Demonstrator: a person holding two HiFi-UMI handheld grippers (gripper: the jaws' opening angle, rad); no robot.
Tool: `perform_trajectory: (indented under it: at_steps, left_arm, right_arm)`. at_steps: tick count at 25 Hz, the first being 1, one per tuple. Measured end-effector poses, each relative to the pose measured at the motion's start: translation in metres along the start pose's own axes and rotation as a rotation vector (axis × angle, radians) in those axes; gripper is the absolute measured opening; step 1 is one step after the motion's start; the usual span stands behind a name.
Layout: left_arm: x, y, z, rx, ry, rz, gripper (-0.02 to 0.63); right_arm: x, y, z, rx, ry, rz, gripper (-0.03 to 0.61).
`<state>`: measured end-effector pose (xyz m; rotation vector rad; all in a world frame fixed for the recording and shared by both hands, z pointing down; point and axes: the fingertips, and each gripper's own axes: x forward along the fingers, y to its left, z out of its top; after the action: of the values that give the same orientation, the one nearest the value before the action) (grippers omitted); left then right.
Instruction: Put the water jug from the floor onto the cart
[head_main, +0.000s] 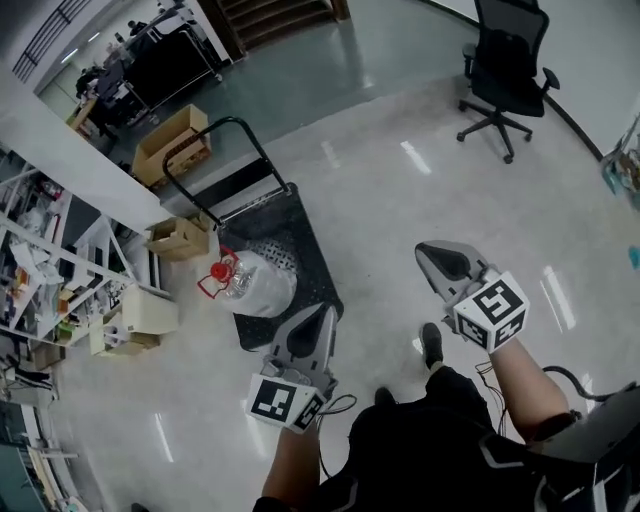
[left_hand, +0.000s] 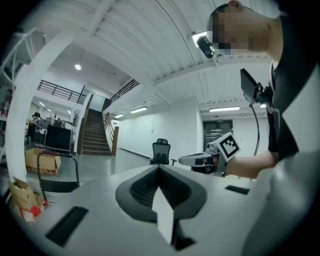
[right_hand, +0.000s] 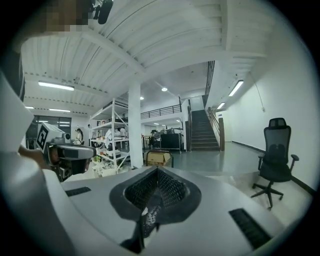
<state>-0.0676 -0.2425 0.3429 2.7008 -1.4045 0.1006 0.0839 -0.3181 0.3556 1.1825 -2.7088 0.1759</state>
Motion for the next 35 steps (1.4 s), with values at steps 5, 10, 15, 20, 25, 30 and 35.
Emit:
perform_trajectory:
  at_steps: [5, 10, 15, 20, 25, 30, 35]
  left_arm:
    - [-0.058, -0.007, 0.0, -0.053, -0.019, -0.022, 0.0]
    - [-0.093, -0.046, 0.012, -0.085, -0.045, -0.043, 0.0]
    - [-0.112, -0.096, 0.02, -0.04, -0.056, -0.037, -0.002]
    - [-0.124, -0.174, 0.022, -0.033, -0.041, 0.001, -0.001]
    - [-0.14, -0.256, -0.001, -0.06, -0.018, 0.066, 0.0]
    - [-0.169, -0.316, -0.013, -0.066, 0.011, 0.102, -0.001]
    - [-0.205, -0.352, -0.008, -0.059, 0.014, 0.11, 0.0]
  right_arm:
    - [-0.041, 0.06, -0.005, -0.006, 0.037, -0.036, 0.002]
    - [-0.084, 0.083, 0.004, -0.037, 0.036, -0.062, 0.002]
    - [-0.135, 0.09, -0.003, -0.04, 0.002, -0.039, 0.002]
    - [-0.205, 0.09, -0.026, -0.032, 0.003, 0.012, 0.002]
    - [-0.28, 0.086, -0.058, -0.042, 0.002, 0.065, 0.002]
    - [-0.336, 0.089, -0.073, -0.024, -0.003, 0.08, 0.002]
    - [-0.371, 0.107, -0.065, -0.026, -0.022, 0.077, 0.002]
